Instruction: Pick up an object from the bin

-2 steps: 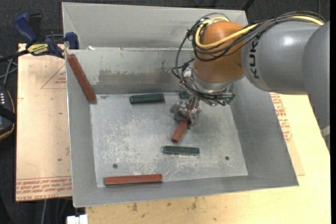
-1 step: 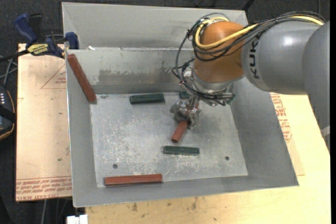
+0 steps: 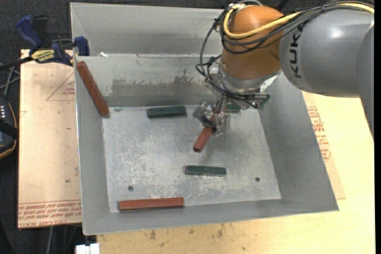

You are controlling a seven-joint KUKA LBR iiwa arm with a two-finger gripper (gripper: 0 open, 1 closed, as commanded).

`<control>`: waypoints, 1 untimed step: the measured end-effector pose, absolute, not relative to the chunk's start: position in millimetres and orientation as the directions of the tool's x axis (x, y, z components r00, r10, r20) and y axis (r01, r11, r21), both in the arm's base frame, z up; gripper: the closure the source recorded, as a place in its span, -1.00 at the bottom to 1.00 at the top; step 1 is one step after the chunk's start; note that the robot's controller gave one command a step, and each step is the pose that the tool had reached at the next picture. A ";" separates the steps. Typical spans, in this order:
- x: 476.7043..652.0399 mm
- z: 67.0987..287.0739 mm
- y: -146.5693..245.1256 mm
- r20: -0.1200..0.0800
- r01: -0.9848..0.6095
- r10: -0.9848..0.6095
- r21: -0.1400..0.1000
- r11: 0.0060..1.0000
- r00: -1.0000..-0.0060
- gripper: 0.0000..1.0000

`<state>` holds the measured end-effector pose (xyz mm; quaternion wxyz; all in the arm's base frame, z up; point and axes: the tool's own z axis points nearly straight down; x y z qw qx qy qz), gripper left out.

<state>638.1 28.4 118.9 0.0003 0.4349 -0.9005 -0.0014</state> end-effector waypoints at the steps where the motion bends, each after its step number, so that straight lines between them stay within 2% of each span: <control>1: 606.5 183.5 32.1 0.001 -0.809 -0.809 0.005 0.587 -0.587 1.00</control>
Offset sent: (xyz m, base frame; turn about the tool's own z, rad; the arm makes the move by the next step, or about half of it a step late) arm 0.0151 0.0101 0.1232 -0.0366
